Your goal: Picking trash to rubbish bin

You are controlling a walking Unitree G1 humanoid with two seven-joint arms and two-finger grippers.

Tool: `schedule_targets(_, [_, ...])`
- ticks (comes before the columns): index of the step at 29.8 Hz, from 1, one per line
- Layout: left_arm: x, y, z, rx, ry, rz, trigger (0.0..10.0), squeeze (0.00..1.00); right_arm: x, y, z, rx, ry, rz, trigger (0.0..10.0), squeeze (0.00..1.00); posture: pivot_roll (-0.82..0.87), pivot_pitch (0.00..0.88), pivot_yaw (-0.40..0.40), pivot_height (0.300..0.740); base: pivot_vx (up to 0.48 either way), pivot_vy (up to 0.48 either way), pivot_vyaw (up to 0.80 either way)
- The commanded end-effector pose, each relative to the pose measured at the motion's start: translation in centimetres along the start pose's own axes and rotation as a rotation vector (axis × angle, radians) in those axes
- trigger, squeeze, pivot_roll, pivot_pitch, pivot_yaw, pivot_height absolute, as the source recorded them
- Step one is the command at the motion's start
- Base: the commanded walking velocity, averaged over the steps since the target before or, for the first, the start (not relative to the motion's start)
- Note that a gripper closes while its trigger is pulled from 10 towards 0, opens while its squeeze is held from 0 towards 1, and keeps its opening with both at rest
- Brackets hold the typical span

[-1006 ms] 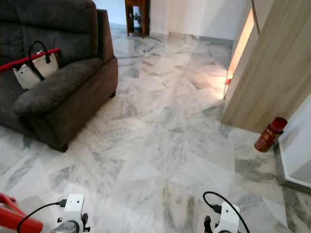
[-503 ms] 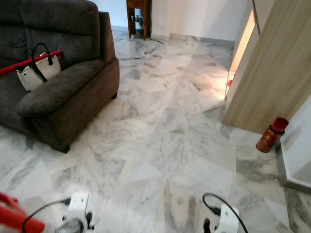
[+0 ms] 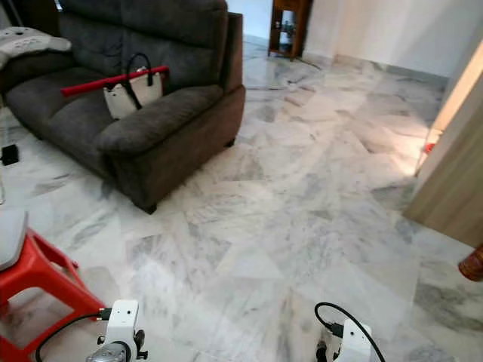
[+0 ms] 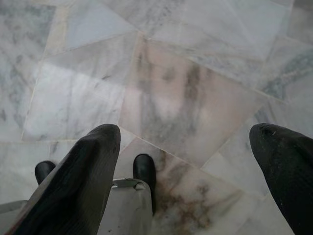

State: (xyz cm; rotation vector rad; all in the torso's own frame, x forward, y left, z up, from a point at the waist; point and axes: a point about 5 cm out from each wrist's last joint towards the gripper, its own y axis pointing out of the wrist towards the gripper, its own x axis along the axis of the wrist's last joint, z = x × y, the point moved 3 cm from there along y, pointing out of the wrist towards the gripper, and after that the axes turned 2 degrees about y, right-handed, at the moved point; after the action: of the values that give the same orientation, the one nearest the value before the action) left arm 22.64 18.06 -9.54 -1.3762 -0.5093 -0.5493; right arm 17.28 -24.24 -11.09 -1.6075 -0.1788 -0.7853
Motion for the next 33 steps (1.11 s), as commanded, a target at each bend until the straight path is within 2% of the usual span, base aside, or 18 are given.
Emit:
schedule_targets(1, [-0.01, 0.0, -0.14, -0.007, 0.006, 0.0, 10.0, 0.0, -0.04, 0.0, -0.15, -0.001, -0.011, 0.009, 10.0, 0.0, -0.19, 0.0, -0.011, 0.74, 0.0, 0.0, 0.79])
schedule_targets(33, [-0.67, -0.15, -0.74, -0.025, 0.014, 0.013, 10.0, 0.0, -0.48, -0.08, -0.23, -0.001, -0.03, 0.021, 10.0, 0.0, -0.19, 0.022, -0.02, 0.74, 0.0, 0.0, 0.8])
